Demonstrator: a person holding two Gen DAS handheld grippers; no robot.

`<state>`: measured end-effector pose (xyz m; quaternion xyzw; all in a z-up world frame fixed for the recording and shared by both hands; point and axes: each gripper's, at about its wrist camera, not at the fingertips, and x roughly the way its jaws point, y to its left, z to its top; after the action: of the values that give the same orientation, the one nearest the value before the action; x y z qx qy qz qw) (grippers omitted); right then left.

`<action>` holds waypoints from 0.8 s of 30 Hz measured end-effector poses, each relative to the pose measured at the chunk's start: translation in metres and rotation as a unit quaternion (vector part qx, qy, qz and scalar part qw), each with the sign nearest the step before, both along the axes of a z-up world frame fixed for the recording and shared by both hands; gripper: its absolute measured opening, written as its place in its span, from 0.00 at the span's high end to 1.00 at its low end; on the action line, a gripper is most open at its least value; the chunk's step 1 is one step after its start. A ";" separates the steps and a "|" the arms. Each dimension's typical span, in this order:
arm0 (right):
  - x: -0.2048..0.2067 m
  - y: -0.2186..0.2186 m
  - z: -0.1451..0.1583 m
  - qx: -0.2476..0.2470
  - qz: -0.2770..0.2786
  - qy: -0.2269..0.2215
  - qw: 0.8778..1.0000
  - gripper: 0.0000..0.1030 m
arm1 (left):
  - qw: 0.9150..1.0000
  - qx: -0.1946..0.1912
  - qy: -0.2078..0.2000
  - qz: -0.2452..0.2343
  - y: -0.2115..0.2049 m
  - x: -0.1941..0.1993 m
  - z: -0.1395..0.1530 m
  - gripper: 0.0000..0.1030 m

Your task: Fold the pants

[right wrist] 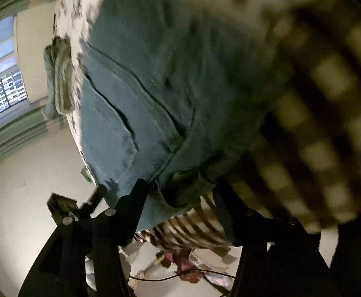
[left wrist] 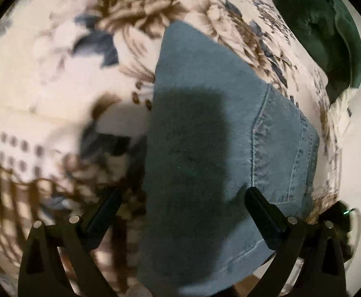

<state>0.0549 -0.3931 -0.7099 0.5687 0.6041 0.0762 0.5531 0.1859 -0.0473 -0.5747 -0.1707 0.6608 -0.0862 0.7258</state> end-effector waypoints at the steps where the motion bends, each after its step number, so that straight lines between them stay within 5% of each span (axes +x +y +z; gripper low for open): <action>1: 0.000 0.003 -0.003 0.005 -0.007 -0.005 1.000 0.36 | 1.000 -0.008 0.006 0.010 0.002 0.002 -0.006 0.00; 12: 0.015 0.025 -0.002 0.062 -0.059 -0.059 0.995 0.29 | 0.998 -0.061 0.009 0.011 -0.001 0.015 -0.019 0.00; 16: 0.020 0.028 -0.012 0.028 -0.027 -0.047 0.998 0.31 | 0.998 -0.068 0.013 0.003 0.003 0.018 -0.023 0.00; 20: 0.024 0.025 0.010 0.087 -0.048 -0.091 0.991 0.27 | 0.996 -0.084 0.013 0.007 0.008 0.021 -0.022 0.00; 24: 0.027 0.036 0.009 -0.015 0.034 -0.081 0.996 0.30 | 0.996 -0.090 0.015 0.003 0.011 0.023 -0.023 0.01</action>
<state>0.0821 -0.3570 -0.7013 0.5312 0.5775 0.1318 0.6058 0.2090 -0.0368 -0.5977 -0.2386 0.6610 -0.1405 0.6975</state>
